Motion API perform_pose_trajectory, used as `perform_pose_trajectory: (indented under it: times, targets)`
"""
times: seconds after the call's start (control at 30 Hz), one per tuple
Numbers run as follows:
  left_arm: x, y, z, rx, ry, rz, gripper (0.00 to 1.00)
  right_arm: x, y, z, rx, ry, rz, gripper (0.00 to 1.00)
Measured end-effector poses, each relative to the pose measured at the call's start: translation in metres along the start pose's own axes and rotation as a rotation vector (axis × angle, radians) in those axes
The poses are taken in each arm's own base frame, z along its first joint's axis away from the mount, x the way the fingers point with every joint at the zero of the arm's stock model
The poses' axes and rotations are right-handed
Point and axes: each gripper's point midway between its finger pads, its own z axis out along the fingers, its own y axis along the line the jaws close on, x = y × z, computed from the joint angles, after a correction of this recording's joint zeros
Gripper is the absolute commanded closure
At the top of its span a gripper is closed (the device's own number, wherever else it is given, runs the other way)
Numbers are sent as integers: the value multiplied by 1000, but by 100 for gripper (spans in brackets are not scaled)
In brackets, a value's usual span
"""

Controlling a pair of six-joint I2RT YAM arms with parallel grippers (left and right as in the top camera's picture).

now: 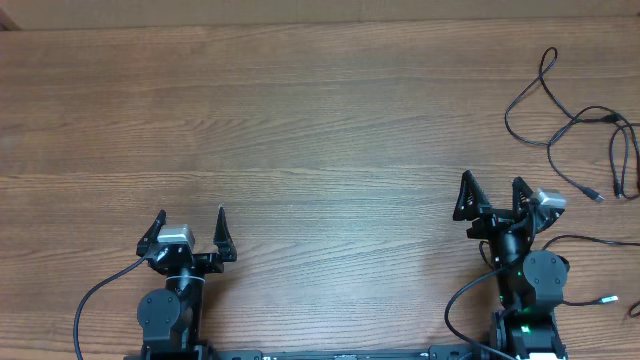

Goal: Untangle cables

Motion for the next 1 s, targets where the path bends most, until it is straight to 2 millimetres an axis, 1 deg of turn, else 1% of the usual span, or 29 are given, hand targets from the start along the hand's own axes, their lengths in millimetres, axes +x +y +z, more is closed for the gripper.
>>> perform_pose_trajectory:
  times: [0.1,0.33,0.47,0.5,0.67,1.0]
  targets:
    - [0,0,0,0,0,0,1,-2,1,-3,-3,-9,0,0]
    - [0,0,0,0,0,0,0,5,-3,-9,8,-3,0,0]
    - [0,0,0,0,0,0,1,25,-11,-13,29,47,2,0]
    - [0,0,0,0,0,0,1,26,-11,-14,30,48,2,0]
    - [0,0,0,0,-1,0,0,14,-7,-17,13,1,0,0]
    - [0,0,0,0,0,0,1,23,-10,-20,26,35,2,0]
